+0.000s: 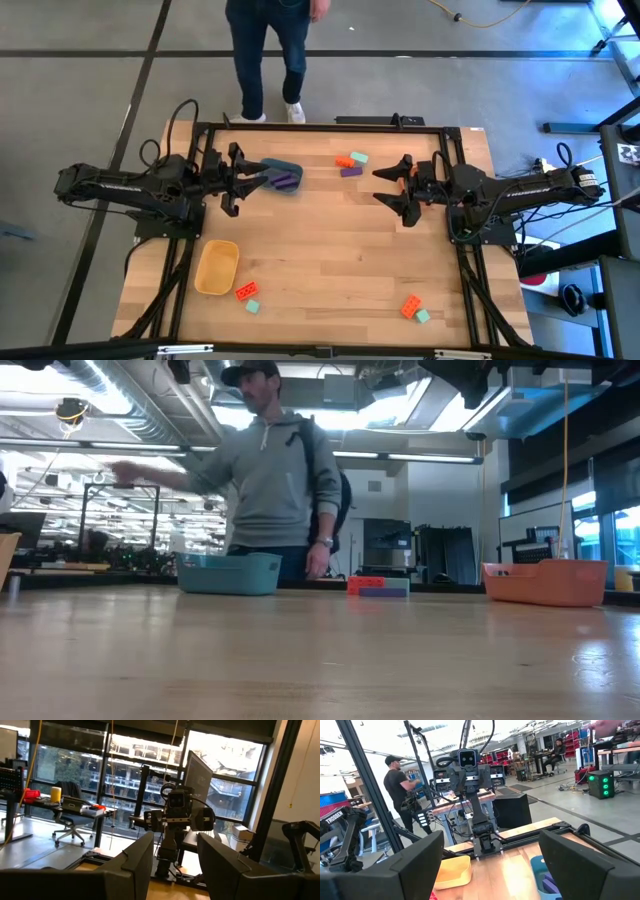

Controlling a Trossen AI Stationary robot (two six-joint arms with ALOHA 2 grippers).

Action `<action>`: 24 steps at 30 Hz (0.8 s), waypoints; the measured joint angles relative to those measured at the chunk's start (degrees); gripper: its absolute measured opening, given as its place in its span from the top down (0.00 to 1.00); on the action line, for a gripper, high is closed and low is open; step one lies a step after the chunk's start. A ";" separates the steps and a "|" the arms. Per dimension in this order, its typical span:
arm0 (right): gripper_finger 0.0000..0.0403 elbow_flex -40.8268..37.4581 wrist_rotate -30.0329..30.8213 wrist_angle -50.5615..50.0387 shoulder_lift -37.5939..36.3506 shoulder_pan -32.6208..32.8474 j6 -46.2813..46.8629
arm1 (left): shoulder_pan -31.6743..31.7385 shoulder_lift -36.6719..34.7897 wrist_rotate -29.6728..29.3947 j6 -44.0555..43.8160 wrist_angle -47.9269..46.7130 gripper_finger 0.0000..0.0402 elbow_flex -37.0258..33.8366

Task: Sort & place blocks by color
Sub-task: Put the violet rectangle block into the blue bin

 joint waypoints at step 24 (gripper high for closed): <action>0.18 0.00 -0.07 0.07 0.00 0.00 4.76 | -0.02 0.01 0.87 -1.98 0.02 0.64 0.00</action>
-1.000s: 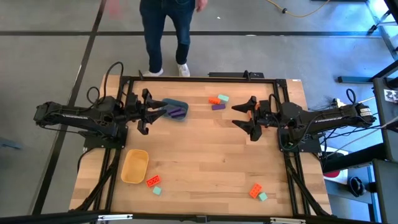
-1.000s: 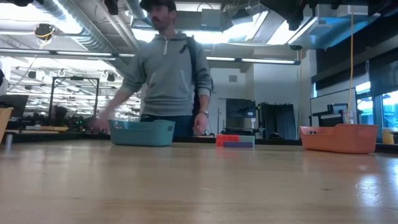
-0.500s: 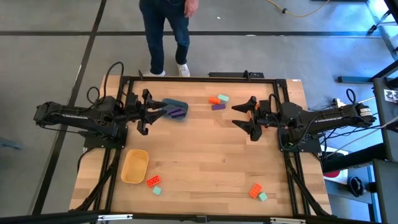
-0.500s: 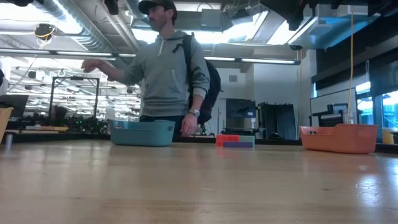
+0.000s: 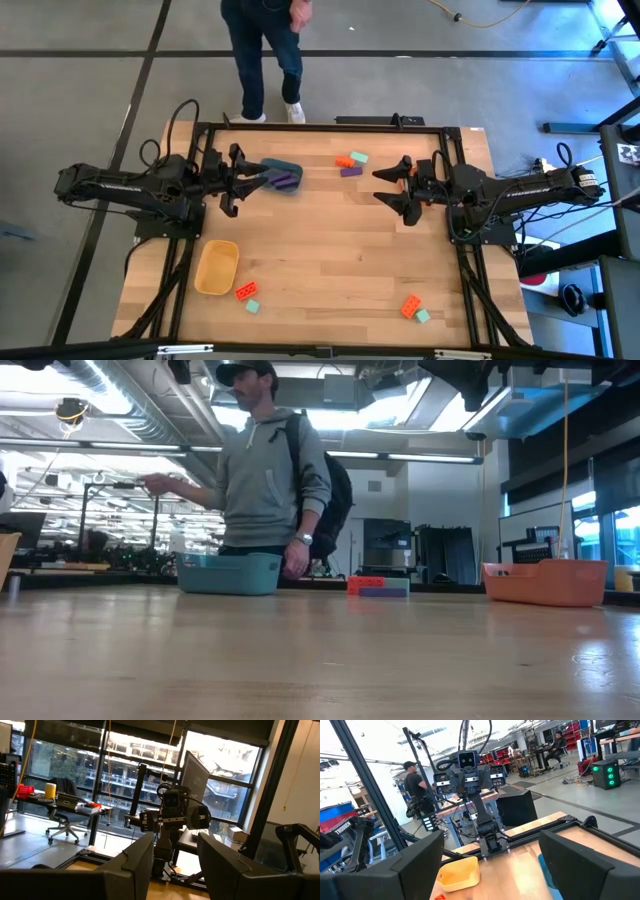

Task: Sort & place blocks by color
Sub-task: Put the violet rectangle block into the blue bin

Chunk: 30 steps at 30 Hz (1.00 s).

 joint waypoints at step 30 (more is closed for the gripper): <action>0.18 0.00 -2.01 -0.02 0.00 0.02 2.70 | 0.00 0.02 0.46 -0.50 0.02 0.64 0.00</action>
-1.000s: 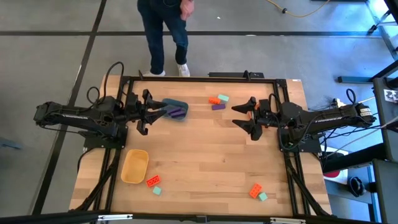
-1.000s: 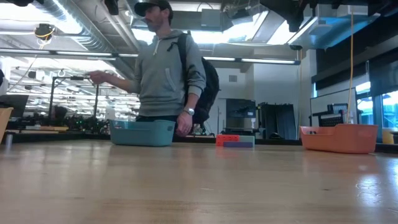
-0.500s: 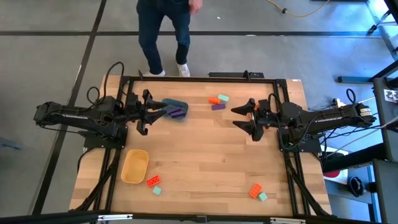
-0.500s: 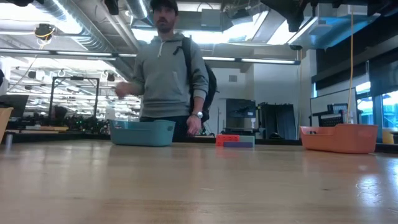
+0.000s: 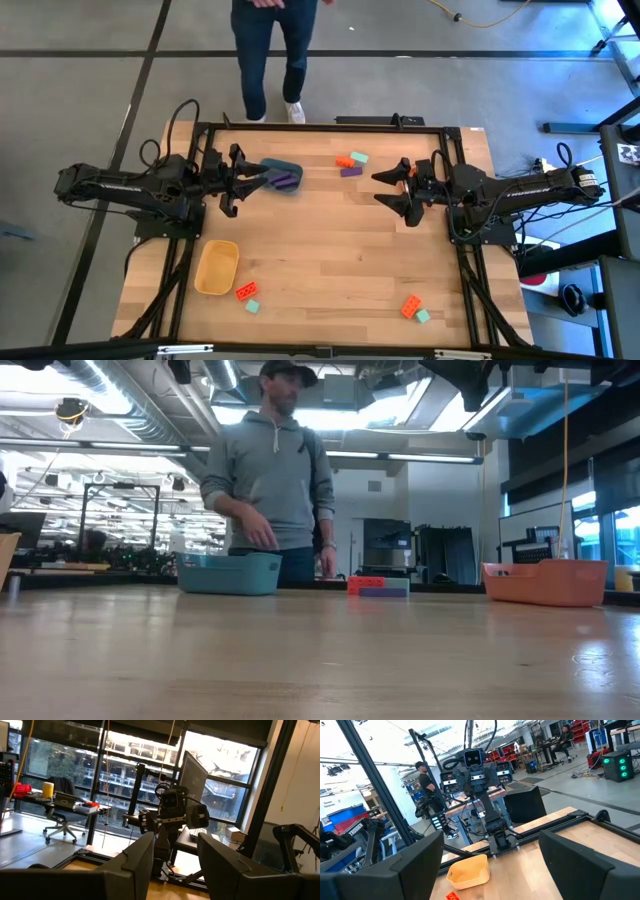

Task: Sort & place blocks by color
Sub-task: Put the violet rectangle block into the blue bin

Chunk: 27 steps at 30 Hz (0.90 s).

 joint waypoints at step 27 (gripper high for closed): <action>0.18 18.92 -0.07 -37.68 11.84 -0.01 -2.13 | 0.02 0.00 -0.02 -0.09 -0.04 0.64 0.00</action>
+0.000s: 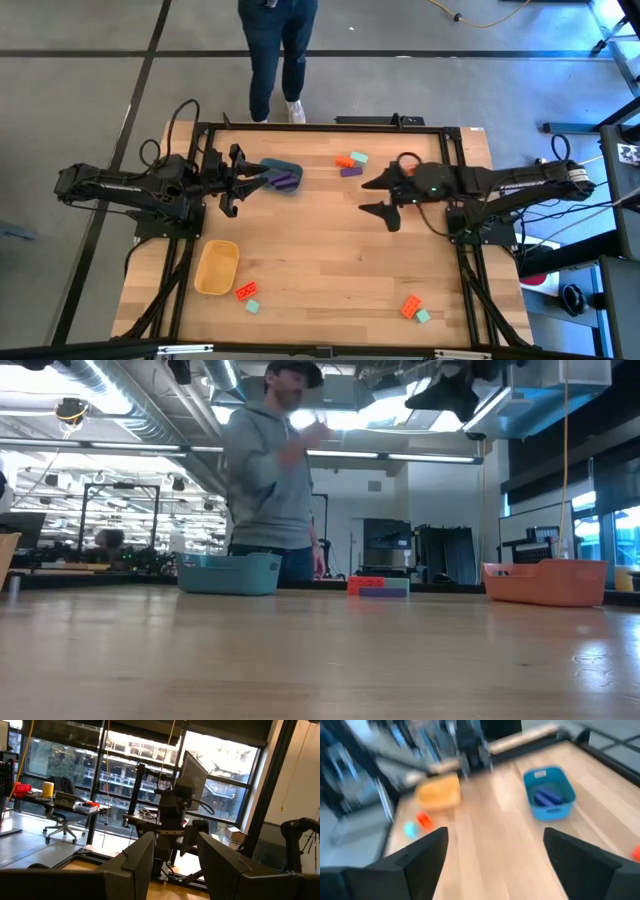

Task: Sort & place blocks by color
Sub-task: Put the violet rectangle block into the blue bin

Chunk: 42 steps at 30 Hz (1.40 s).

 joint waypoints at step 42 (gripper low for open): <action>0.18 22.91 3.31 -24.82 50.58 -26.61 -20.11 | -0.02 0.00 -1.77 -0.98 -0.01 0.64 0.00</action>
